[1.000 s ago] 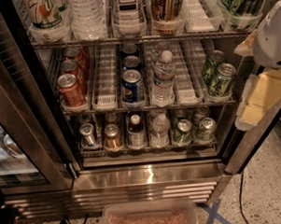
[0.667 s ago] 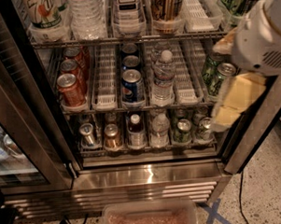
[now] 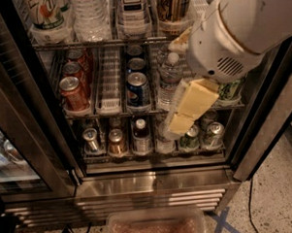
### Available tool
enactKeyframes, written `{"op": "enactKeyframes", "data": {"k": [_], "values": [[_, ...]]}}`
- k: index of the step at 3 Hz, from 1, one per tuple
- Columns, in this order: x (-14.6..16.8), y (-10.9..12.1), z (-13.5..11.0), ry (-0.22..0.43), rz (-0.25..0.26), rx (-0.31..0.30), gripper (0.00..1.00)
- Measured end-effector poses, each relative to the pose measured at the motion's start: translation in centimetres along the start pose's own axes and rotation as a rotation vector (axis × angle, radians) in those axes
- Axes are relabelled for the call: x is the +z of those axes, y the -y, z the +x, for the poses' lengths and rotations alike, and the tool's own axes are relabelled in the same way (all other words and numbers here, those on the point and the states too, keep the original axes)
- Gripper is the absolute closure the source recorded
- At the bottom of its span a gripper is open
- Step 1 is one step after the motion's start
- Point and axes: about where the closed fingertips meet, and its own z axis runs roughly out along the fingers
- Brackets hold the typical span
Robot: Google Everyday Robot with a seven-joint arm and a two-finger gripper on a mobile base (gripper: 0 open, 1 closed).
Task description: Pick 7up can from top shelf of fridge
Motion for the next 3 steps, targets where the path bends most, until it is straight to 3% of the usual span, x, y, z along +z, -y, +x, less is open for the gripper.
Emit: {"op": "enactKeyframes", "data": {"k": [2,3], "values": [[-0.4,-0.8,-2.1,0.038,0.033,-0.010,0.00],[0.5,-2.1,-6.2,0.146,0.071,-0.011,0.00]]}}
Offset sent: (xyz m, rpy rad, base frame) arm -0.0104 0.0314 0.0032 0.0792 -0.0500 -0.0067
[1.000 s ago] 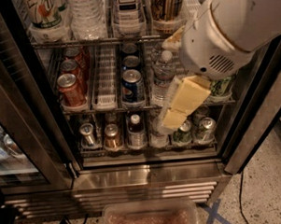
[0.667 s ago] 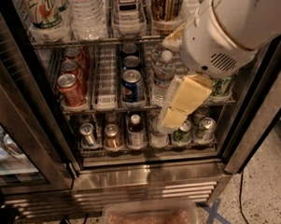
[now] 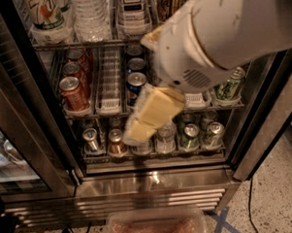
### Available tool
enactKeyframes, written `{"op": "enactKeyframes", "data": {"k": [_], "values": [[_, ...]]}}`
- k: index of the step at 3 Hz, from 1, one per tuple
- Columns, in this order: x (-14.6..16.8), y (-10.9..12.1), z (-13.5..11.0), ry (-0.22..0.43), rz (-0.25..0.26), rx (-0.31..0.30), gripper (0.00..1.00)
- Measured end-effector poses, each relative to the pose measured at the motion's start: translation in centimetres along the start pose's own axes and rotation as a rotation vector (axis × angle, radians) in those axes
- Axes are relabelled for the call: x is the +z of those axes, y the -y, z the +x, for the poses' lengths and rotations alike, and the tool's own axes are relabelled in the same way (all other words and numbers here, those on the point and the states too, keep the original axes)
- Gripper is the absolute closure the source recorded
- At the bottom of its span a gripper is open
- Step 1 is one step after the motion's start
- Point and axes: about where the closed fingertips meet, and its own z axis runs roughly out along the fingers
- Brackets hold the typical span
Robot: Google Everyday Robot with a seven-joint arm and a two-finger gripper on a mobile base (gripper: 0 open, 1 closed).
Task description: Pick 7up can from top shelf of fridge
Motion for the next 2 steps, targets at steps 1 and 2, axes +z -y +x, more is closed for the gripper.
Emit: {"op": "enactKeyframes", "data": {"k": [1,2], "values": [[1.4,0.9,-5.6,0.164,0.062,0.001,0.00],[2.7,2.1,-9.4,0.295,0.092,0.020,0.00]]}}
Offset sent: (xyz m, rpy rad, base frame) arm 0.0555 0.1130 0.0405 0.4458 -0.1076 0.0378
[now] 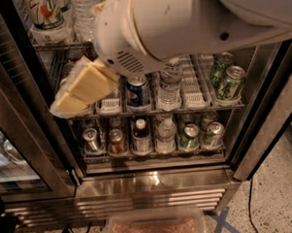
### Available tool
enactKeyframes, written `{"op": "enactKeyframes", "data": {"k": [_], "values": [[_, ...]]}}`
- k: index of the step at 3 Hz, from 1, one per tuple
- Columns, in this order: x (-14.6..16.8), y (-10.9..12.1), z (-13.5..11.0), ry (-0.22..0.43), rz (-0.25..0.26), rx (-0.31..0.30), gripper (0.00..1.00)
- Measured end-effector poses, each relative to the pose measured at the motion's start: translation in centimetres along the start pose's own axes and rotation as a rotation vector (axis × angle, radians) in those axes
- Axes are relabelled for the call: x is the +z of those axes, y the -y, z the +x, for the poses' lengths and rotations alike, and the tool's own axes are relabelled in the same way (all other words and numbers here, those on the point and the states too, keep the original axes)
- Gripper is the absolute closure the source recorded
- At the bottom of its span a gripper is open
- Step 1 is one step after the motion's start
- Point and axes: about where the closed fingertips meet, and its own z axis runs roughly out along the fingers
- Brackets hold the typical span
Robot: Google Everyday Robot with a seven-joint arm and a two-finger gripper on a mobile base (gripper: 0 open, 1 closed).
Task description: Pick 7up can from top shelf of fridge
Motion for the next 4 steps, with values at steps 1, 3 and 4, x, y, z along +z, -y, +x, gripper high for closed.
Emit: {"op": "enactKeyframes", "data": {"k": [1,3,4], "values": [[1.7,0.6,-2.8,0.096,0.006,0.007,0.00],[3.1,-1.0,-4.6,0.146,0.026,0.013,0.00],[6.8,-1.2,-4.5,0.195,0.069,0.082,0.00]]}}
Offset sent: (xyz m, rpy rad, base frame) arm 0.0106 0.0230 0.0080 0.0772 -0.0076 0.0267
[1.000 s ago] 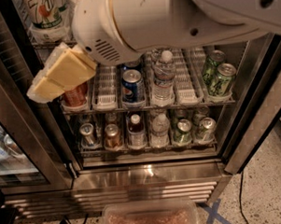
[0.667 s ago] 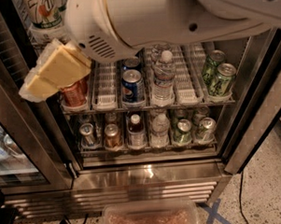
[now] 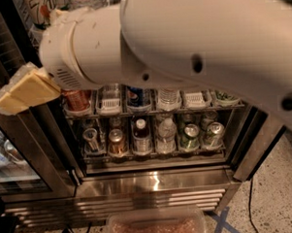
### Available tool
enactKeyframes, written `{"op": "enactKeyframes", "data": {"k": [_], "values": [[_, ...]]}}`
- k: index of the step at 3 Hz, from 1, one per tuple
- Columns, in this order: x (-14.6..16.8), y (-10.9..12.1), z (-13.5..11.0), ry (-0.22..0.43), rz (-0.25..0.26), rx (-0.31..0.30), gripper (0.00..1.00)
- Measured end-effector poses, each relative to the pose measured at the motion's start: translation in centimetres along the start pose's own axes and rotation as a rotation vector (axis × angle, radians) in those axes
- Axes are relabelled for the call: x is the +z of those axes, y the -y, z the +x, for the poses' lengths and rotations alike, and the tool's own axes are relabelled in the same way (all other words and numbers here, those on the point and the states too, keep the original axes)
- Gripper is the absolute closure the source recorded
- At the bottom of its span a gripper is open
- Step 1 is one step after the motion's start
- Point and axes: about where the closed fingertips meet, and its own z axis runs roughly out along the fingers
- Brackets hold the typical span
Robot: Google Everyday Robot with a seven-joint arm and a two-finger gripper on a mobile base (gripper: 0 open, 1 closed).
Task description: Pick 7up can from top shelf of fridge
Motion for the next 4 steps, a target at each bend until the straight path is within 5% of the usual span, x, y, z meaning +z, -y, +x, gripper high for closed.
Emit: {"op": "enactKeyframes", "data": {"k": [2,4], "values": [[2.4,1.5,0.8,0.040,0.189,0.098,0.00],[1.5,2.3,2.1,0.103,0.393,0.271,0.00]]}}
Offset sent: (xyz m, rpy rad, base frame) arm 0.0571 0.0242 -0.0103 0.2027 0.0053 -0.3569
